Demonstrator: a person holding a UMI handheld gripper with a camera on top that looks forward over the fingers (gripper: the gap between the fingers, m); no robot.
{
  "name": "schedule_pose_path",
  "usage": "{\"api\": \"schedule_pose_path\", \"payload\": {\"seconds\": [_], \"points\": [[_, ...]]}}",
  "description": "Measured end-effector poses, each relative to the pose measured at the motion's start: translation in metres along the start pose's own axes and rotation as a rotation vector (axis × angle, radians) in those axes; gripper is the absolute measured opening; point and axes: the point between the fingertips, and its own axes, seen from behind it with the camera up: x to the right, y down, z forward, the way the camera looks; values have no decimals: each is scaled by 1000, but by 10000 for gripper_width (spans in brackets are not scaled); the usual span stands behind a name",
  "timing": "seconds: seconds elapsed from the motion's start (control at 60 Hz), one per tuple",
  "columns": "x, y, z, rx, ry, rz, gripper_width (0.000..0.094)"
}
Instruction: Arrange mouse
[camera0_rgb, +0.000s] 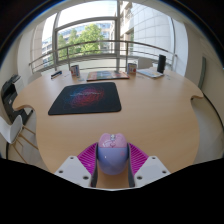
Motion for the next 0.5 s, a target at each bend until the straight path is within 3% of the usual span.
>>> {"api": "schedule_pose_path", "payload": {"seconds": [0.1,0.333,0.417,0.5], "points": [[0,-47,-27,73,33,-2,419],[-28,-247,-74,378,36,-8,417],[-53,-291,-55,407,6,-28,417],[-83,-297,-3,384,-22,-51,416]]}}
